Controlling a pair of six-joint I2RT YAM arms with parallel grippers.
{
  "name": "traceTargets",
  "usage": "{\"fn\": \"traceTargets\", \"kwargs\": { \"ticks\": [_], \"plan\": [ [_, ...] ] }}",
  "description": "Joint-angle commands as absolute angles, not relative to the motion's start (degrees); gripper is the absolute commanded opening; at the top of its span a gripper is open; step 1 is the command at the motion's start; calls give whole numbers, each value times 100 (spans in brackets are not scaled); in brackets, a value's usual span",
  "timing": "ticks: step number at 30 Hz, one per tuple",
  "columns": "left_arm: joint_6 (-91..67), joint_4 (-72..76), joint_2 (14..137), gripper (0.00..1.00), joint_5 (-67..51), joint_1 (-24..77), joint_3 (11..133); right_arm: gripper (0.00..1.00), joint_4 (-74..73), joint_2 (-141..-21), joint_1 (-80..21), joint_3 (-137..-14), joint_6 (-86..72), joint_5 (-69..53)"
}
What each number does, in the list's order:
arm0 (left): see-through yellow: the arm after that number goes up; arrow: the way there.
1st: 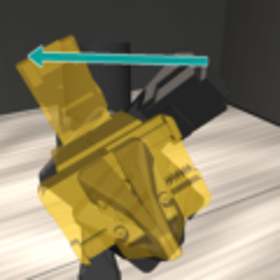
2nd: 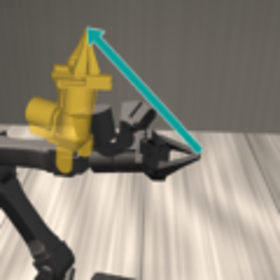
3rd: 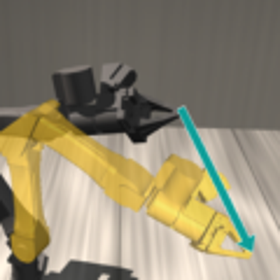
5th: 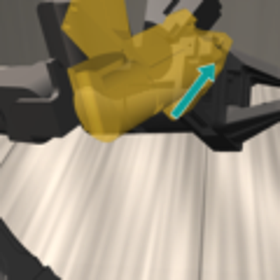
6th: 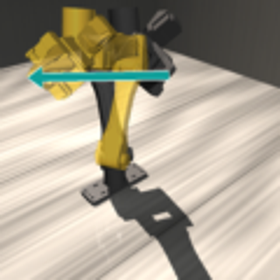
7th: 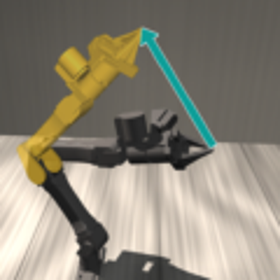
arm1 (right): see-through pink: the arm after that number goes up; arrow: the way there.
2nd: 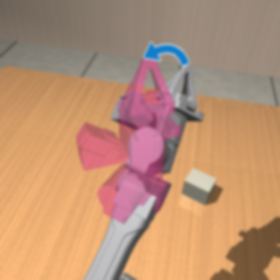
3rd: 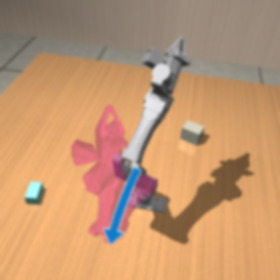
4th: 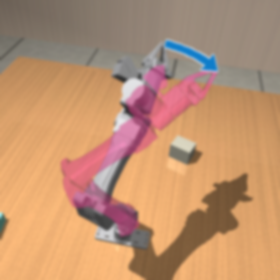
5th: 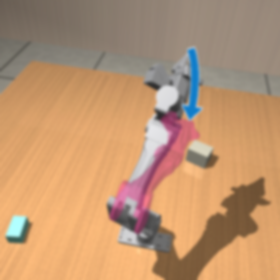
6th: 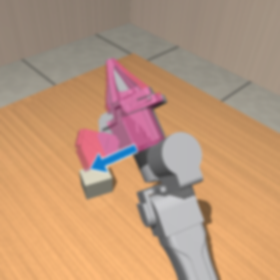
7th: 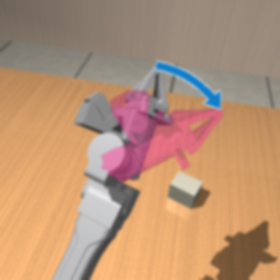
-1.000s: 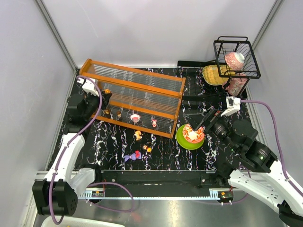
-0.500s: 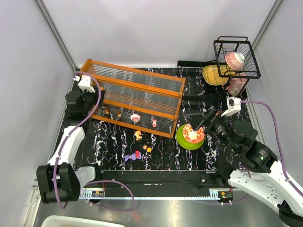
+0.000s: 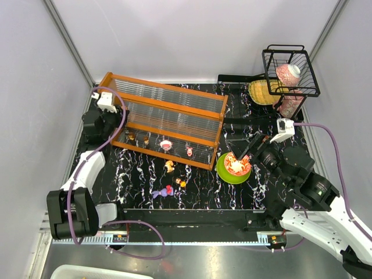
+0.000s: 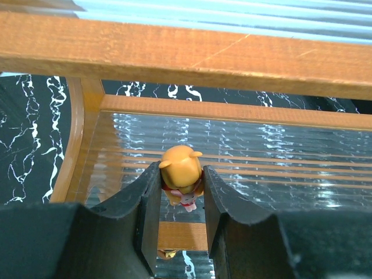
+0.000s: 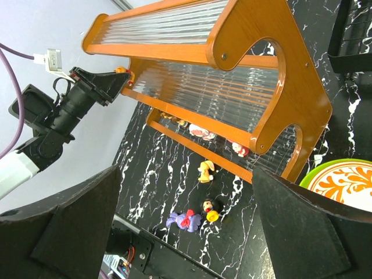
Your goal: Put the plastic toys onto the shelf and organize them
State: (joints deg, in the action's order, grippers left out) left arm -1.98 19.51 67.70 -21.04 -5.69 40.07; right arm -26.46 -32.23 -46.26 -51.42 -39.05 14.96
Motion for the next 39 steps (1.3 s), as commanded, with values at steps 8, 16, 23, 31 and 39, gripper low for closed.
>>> {"fn": "traceTargets", "kwargs": {
  "ticks": [8,16,23,31,39],
  "plan": [
    [-246,2628,7013,0,-2329,-598,3920,100,-2628,-3278,-4597,-5194,-3797,1687],
    [-229,2558,7101,1,-2286,-475,3938,100,-2628,-3305,-4588,-5177,-3788,1687],
    [-176,2487,7145,1,-2180,-387,3964,100,-2628,-3270,-4597,-5168,-3805,1705],
    [-123,2400,7233,1,-2145,-387,4008,100,-2628,-3173,-4597,-5106,-3823,1696],
    [-62,2276,7269,8,-2066,-378,4043,100,-2654,-3129,-4597,-5080,-3823,1687]
  ]
}}
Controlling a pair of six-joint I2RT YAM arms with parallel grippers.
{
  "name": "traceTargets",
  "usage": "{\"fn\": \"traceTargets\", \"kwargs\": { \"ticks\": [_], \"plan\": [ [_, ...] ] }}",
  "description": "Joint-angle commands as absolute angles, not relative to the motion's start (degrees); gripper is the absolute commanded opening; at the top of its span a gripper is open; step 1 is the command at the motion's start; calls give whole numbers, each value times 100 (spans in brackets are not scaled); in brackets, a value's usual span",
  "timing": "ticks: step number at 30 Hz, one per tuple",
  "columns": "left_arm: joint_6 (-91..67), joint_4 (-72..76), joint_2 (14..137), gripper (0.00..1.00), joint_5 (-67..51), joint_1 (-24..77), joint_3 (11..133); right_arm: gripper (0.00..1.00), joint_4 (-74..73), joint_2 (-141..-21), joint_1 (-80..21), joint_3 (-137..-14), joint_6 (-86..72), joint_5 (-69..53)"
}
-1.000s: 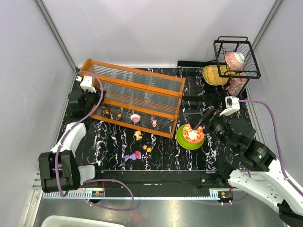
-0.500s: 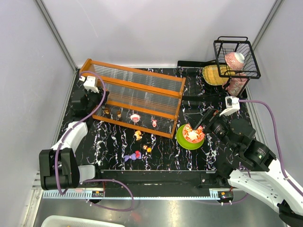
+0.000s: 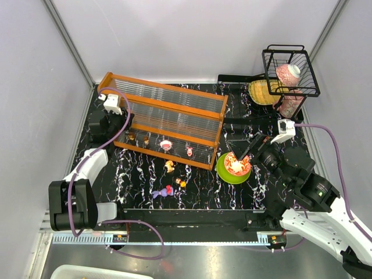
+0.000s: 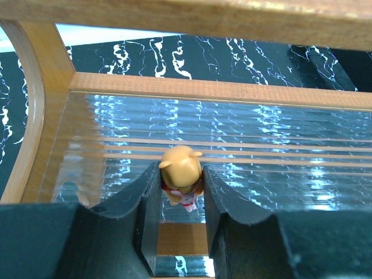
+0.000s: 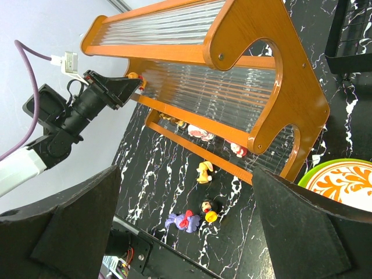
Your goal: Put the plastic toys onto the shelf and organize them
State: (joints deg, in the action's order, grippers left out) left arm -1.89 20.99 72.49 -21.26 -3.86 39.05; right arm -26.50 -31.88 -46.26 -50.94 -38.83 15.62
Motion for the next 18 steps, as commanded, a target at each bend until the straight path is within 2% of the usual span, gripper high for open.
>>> {"fn": "traceTargets", "kwargs": {
  "ticks": [1,6,14,18],
  "plan": [
    [-62,2268,7269,11,-2048,-387,4052,100,-2654,-3120,-4597,-5080,-3823,1687],
    [-44,2250,7286,19,-2030,-387,4061,100,-2672,-3094,-4597,-5063,-3815,1705],
    [-44,2241,7313,21,-1986,-378,4087,100,-2681,-3085,-4597,-5054,-3814,1723],
    [-35,2215,7321,25,-1969,-378,4087,100,-2681,-3076,-4597,-5036,-3814,1723]
  ]
}}
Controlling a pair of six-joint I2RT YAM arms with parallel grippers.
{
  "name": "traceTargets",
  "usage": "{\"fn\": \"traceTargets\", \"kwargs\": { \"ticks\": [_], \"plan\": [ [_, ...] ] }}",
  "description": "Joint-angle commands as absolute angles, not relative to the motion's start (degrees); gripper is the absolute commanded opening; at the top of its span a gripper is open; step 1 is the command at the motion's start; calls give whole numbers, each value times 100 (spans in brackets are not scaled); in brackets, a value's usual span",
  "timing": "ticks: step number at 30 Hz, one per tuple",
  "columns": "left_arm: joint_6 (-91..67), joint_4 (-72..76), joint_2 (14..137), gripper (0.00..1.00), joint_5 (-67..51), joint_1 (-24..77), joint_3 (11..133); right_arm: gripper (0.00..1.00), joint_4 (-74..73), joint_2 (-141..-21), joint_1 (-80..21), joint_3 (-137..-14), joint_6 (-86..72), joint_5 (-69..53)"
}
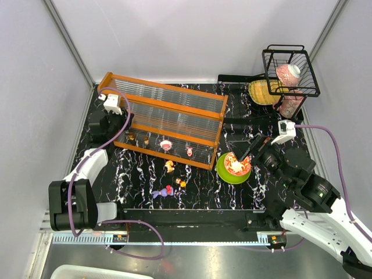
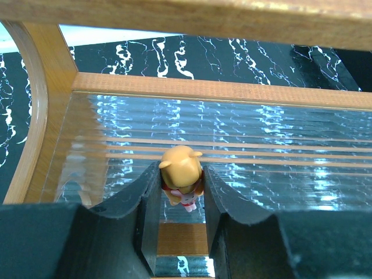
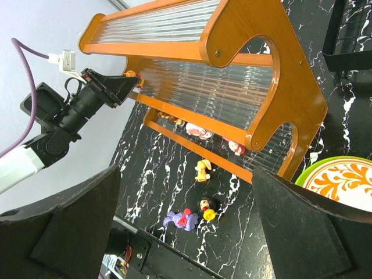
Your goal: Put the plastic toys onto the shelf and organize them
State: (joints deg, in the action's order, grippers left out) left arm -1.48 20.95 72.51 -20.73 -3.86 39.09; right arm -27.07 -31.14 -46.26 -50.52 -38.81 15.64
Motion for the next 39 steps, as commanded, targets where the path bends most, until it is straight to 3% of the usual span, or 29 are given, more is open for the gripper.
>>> {"fn": "traceTargets", "kwargs": {
  "ticks": [1,6,25,27,32,39],
  "plan": [
    [87,2206,7339,27,-1960,-378,4087,100,-2681,-3076,-4597,-5036,-3806,1731],
    [79,2180,7339,37,-1951,-387,4104,100,-2689,-3041,-4597,-5027,-3788,1731],
    [44,2171,7321,46,-1978,-387,4113,100,-2707,-3076,-4597,-5063,-3779,1723],
    [26,2162,7304,54,-1969,-387,4104,100,-2716,-3085,-4597,-5071,-3771,1731],
    [18,2171,7154,61,-1925,-378,4078,100,-2725,-3094,-4597,-5071,-3770,1740],
    [18,2162,6856,66,-1925,-378,4052,100,-2716,-3103,-4597,-5071,-3744,1767]
  ]
}}
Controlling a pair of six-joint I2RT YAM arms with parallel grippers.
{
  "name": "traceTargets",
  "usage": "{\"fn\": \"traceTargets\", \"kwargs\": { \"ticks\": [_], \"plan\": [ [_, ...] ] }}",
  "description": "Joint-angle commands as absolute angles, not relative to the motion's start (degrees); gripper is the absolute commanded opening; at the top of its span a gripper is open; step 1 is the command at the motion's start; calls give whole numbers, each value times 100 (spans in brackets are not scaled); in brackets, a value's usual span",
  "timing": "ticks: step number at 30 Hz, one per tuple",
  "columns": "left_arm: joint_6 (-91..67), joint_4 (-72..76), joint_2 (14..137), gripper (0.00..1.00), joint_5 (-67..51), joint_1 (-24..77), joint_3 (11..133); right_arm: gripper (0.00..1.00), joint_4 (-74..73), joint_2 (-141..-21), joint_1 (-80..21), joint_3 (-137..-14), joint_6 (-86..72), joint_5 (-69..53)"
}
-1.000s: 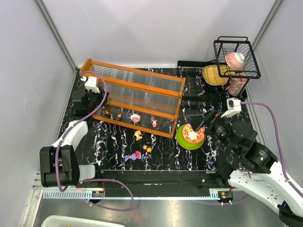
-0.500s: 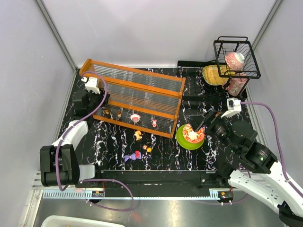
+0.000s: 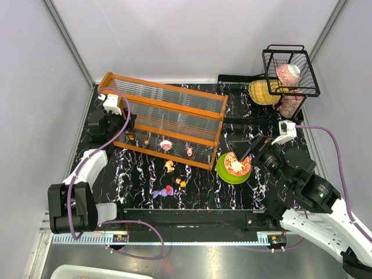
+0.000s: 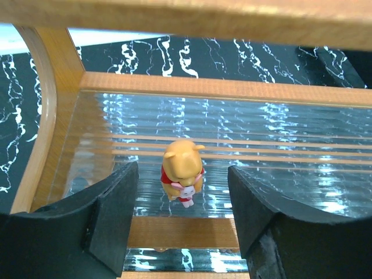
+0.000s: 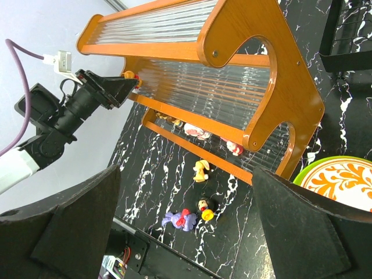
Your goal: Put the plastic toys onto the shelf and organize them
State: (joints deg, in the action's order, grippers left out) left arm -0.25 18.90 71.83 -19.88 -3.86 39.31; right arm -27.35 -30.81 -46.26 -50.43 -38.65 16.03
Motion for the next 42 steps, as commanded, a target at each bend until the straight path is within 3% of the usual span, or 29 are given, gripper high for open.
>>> {"fn": "traceTargets", "kwargs": {
  "ticks": [1,13,15,20,26,42],
  "plan": [
    [26,2162,6768,66,-1942,-378,4034,100,-2725,-3111,-4597,-5080,-3753,1767],
    [-334,2022,5899,69,-2171,-387,3981,100,-2751,-3190,-4597,-5089,-3779,1819],
    [-482,1829,5601,78,-1988,-387,3990,100,-2768,-3278,-4597,-5098,-3788,1785],
    [-782,969,4827,83,-1557,-387,3964,100,-2830,-3717,-4597,-5282,-3665,1539],
    [-1300,-208,3975,99,-1152,-387,3885,100,-2839,-4288,-4597,-5467,-3358,1292],
    [-2021,-2610,3683,99,572,263,4860,100,-2804,-6108,-4614,-5907,-2900,687]
  ]
}}
